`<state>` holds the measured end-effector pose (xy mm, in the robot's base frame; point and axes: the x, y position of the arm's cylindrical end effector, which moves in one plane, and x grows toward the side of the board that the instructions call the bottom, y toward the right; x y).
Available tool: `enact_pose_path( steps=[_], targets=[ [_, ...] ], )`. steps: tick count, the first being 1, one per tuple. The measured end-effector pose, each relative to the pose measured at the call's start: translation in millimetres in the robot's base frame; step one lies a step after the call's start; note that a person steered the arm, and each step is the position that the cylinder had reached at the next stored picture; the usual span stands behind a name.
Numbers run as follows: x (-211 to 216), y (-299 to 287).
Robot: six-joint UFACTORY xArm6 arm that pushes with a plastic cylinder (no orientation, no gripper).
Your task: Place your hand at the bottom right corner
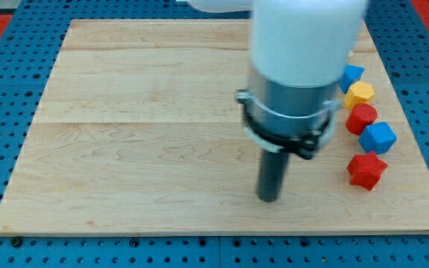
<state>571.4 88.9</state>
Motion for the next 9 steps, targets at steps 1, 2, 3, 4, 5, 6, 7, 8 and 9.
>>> enact_pose_path(
  steps=[1, 2, 3, 4, 5, 6, 7, 8, 9],
  targets=[
    [1, 58],
    [1, 59],
    [31, 72],
    [32, 73],
    [32, 79],
    [32, 124],
    [32, 127],
    [32, 127],
    [32, 149]
  ],
)
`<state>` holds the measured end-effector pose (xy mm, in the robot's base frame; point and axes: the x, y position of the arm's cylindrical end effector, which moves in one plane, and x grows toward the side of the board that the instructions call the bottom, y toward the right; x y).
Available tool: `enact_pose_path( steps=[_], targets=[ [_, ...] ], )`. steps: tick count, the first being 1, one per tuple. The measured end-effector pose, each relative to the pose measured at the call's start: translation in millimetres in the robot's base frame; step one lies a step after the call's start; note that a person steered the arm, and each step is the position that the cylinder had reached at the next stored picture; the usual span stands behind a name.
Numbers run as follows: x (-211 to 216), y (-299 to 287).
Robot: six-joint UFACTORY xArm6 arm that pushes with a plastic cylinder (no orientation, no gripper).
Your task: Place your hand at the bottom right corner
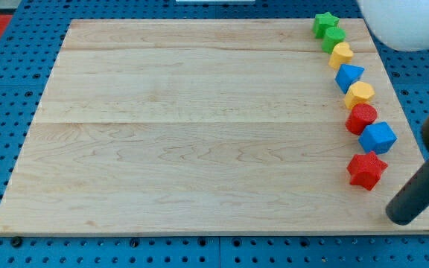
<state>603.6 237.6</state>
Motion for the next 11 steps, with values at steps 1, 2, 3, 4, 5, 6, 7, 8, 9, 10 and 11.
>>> enact_pose_path(
  steps=[1, 2, 3, 4, 5, 6, 7, 8, 9, 10, 11],
  targets=[
    [0, 42],
    [0, 42],
    [-2, 54],
    [-9, 107],
    [-13, 106],
    [-13, 104],
    [-15, 51],
    [-15, 49],
    [-15, 49],
    [-15, 33],
    [-15, 29]
  ],
)
